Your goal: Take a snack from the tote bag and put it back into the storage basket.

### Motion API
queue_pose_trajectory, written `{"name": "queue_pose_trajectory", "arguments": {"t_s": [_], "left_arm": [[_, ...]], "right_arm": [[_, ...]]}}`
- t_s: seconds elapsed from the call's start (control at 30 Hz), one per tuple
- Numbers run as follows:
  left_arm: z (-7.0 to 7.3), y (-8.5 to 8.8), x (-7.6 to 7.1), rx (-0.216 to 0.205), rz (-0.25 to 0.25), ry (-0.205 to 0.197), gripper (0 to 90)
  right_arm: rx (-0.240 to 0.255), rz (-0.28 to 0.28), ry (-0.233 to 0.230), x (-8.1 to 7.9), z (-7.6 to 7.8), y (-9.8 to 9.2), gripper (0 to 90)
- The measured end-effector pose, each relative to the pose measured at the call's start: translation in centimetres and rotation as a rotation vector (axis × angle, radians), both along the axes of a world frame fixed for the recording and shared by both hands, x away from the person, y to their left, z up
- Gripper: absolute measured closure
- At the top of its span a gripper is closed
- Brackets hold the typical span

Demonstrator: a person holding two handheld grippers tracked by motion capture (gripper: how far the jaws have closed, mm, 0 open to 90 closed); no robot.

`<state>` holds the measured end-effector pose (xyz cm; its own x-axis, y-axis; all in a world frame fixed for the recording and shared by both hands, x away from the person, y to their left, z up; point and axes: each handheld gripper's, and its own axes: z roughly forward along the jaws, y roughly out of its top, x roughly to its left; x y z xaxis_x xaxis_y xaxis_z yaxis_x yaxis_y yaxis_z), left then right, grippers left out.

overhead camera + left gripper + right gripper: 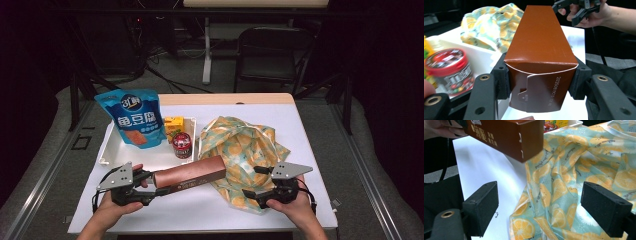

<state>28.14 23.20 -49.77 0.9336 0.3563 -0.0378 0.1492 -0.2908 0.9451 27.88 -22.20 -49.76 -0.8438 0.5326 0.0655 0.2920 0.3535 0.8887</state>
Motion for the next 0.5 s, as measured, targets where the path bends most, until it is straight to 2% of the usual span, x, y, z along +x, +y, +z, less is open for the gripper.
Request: {"name": "queue_pose_trajectory", "arguments": {"t_s": [0.27, 0.4, 0.43, 0.47, 0.5], "left_arm": [[-0.1, 3.0, -0.2, -0.001, 0.061, 0.001, 47.4], [-0.4, 4.7, -0.4, -0.003, 0.103, 0.01, 47.4], [-0.5, 5.0, -0.4, -0.01, 0.134, 0.0, 47.4], [-0.5, 5.4, -0.4, -0.015, 0.129, 0.01, 47.4], [-0.5, 5.7, -0.4, -0.016, 0.147, 0.003, 47.4]], "right_arm": [[-0.015, -0.003, 0.008, 0.1, -0.3, 0.4, 15.0], [-0.014, -0.007, 0.015, 0.1, -0.5, 0.4, 15.1], [-0.017, -0.008, 0.017, 0.1, -0.5, 0.4, 15.1], [-0.012, -0.011, 0.018, 0.2, -0.6, 0.4, 15.1], [-0.015, -0.009, 0.019, 0.2, -0.6, 0.4, 15.1]]}}
